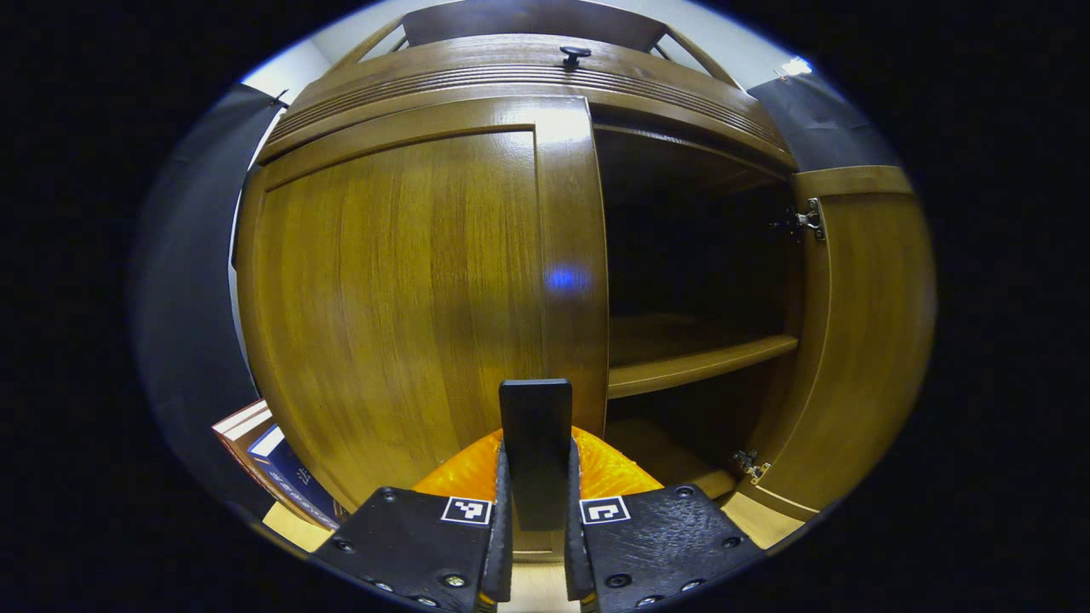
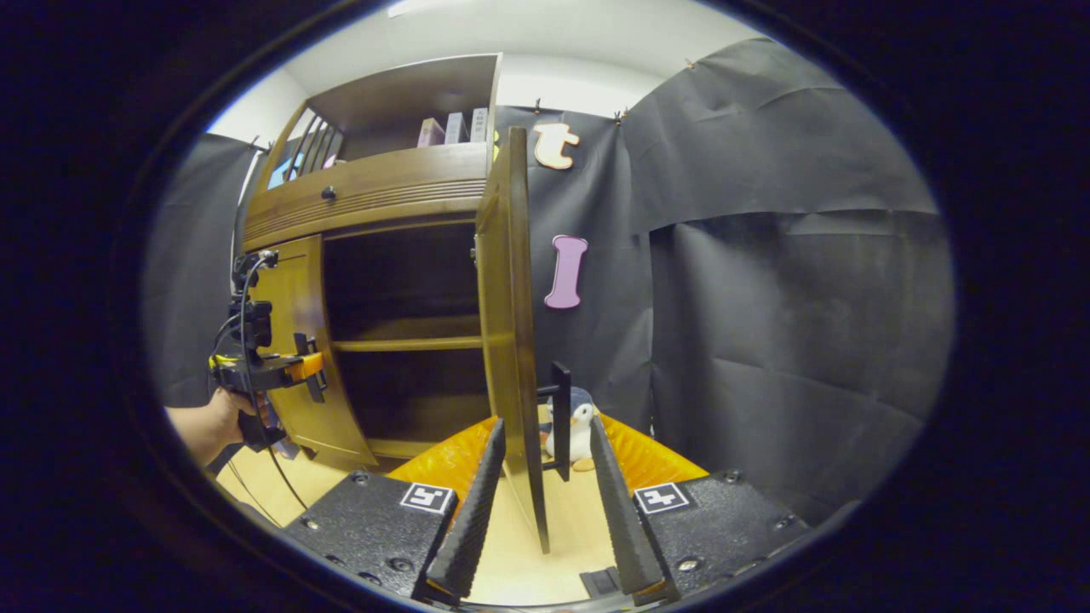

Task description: Open the right door of the double-door shoe cabinet with the right hand, and open the left door with the left hand.

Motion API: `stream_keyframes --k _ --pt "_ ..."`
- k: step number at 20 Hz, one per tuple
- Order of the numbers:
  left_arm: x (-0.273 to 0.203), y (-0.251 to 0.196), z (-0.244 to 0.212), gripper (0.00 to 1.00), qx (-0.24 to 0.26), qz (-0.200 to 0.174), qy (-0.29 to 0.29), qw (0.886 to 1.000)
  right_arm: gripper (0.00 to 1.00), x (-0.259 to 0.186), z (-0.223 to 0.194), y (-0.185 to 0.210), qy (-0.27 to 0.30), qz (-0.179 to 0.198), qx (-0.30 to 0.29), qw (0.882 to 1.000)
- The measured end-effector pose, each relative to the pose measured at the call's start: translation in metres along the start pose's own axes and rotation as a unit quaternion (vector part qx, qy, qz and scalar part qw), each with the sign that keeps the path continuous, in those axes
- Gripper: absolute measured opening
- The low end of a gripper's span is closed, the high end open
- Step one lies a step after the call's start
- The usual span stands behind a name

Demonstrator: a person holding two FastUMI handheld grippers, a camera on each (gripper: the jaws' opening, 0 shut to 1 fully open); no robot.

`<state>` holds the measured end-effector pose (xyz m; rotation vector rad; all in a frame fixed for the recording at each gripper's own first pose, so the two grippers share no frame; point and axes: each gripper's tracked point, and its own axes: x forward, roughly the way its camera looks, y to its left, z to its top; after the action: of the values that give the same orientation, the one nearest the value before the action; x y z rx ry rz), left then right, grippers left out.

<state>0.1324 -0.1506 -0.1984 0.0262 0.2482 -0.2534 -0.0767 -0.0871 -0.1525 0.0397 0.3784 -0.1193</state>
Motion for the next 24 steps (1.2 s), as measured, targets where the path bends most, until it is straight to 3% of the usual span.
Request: stream_keyframes --k 15,16,18,19,22,23,24 --pt "-0.082 0.024 -0.011 0.23 -0.007 0.030 0.005 1.000 0.65 0.000 0.000 0.044 -0.009 0.072 -0.020 0.997" --pt "-0.089 0.027 -0.013 0.32 -0.008 0.034 0.005 0.999 0.65 0.000 -0.001 0.046 -0.009 0.076 -0.022 0.997" --pt "-0.101 0.034 -0.014 0.31 -0.012 0.046 0.003 0.999 0.66 0.001 0.000 0.053 -0.009 0.086 -0.023 0.996" --pt "-0.106 0.037 -0.015 0.23 -0.014 0.051 0.004 0.999 0.66 0.001 -0.001 0.057 -0.010 0.092 -0.023 0.995" --pt "-0.122 0.047 -0.019 0.23 -0.021 0.068 0.005 0.997 0.66 -0.002 0.001 0.065 -0.013 0.107 -0.025 0.994" --pt "-0.128 0.051 -0.019 0.31 -0.023 0.074 0.006 0.997 0.64 -0.001 0.002 0.067 -0.015 0.111 -0.026 0.993" --pt "-0.133 0.056 -0.020 0.31 -0.023 0.080 0.005 0.996 0.65 -0.001 0.003 0.070 -0.015 0.115 -0.027 0.993"
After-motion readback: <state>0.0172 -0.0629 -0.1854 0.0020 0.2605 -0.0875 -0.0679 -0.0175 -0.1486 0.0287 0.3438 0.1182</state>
